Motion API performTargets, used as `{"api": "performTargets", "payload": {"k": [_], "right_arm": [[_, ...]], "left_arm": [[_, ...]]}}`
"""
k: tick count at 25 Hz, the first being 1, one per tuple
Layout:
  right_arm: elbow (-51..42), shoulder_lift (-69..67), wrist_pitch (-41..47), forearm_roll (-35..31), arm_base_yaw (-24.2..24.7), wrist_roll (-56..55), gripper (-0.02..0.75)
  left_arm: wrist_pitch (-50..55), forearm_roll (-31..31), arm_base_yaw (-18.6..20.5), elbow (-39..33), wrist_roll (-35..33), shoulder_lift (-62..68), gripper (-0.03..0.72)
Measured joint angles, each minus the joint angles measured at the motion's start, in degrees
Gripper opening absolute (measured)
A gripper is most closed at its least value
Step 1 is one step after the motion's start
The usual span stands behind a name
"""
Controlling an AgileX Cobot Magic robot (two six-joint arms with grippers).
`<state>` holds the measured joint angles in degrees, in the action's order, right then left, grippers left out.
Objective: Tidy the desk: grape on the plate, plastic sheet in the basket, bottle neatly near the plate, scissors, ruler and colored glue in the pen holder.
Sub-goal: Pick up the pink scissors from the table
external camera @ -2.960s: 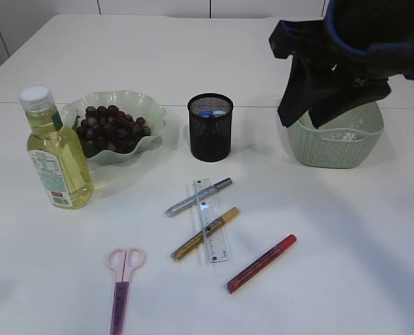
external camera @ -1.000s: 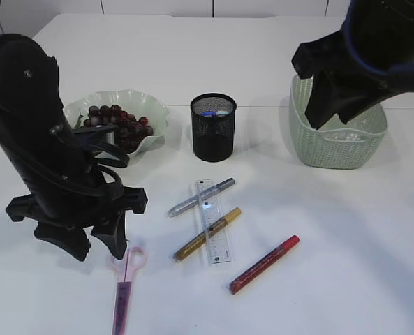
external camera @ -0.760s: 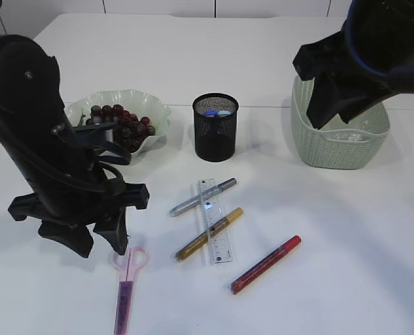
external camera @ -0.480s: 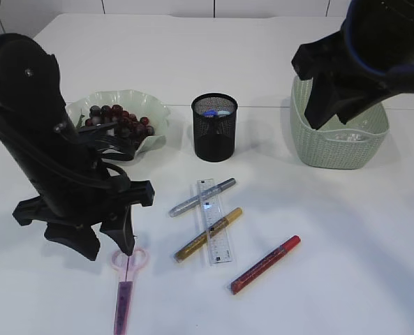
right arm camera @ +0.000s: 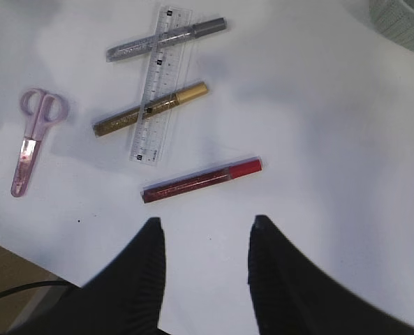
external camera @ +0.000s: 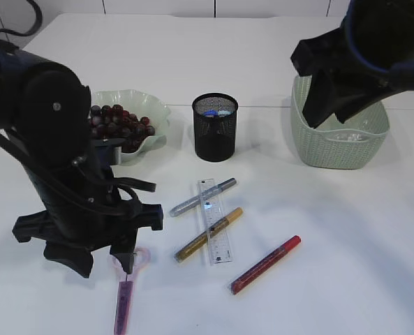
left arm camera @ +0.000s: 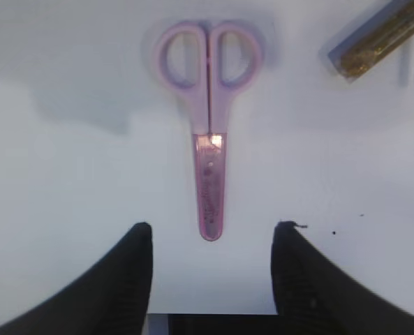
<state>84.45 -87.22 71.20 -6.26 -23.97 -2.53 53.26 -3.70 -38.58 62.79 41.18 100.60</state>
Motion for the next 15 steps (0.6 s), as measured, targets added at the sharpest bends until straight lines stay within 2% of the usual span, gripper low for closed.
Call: {"api": "performTargets", "payload": {"k": [4, 15], "right_arm": [[0.0, 1.13, 0.0, -0.04, 0.0, 0.0, 0.326], [0.0, 3.68, 0.09, -0.14, 0.0, 0.1, 0.326]], "left_arm": [[-0.14, 1.73, -1.08, -0.1, 2.92, 1.4, 0.403], [-3.58, 1.78, -1.12, -0.1, 3.38, 5.35, 0.405]]}}
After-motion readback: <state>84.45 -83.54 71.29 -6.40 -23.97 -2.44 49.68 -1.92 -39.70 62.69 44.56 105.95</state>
